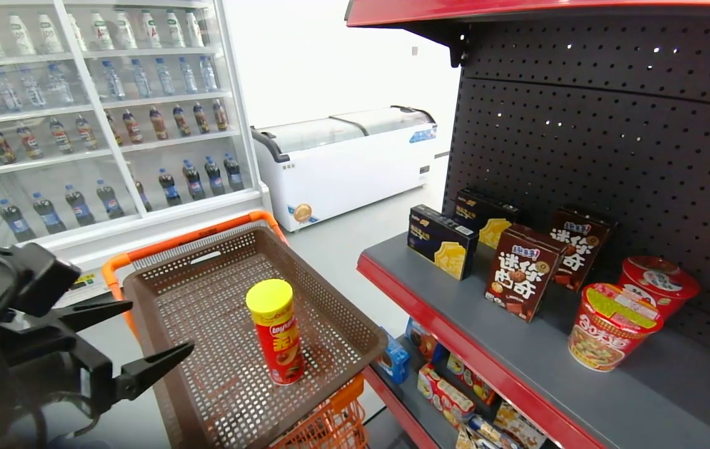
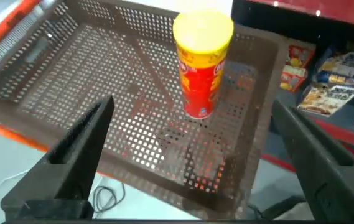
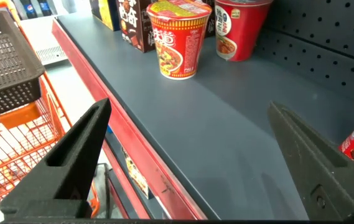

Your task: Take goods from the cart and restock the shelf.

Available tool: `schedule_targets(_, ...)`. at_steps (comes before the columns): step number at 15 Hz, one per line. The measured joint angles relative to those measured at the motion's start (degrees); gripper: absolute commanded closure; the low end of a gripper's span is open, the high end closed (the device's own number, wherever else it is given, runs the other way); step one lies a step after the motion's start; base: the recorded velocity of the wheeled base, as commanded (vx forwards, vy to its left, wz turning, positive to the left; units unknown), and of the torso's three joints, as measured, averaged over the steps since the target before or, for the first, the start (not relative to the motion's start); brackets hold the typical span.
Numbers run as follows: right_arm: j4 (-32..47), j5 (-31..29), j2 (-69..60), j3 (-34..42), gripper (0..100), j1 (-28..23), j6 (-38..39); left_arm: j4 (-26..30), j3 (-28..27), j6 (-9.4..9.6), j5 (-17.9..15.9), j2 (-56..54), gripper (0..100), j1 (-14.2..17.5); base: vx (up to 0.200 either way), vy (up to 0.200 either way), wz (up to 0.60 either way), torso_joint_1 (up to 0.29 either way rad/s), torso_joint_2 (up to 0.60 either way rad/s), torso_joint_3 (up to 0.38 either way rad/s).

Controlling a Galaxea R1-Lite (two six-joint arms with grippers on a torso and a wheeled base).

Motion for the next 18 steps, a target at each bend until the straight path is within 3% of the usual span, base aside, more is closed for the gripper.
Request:
schedule_targets(4,-0.02,0.00,0.00,0.00,0,0.00,0.02,-17.60,6.23,0.02,-0.50,15.02,0,-1.61,0.000,0.000,0.00,0.000,0.00,0.000)
schedule_targets(8,0.00,0.00,0.00,0.00,0,0.00,0.00,-28.09,5.40,-1.82,-0.49,26.60,0,-3.75,0.000,0.000,0.00,0.000,0.00,0.000)
schedule_targets(14,0.02,0.00,0.00,0.00,0,0.00,0.00,-36.04,-0.11,-2.34,0.13,41.31,0,-6.60,0.000,0.000,0.00,0.000,0.00,0.000)
schedule_targets(18,0.02,0.00,0.00,0.00,0,0.00,0.00,-37.12,-4.74,-2.26,0.90,47.75,0,-8.69,0.000,0.000,0.00,0.000,0.00,0.000)
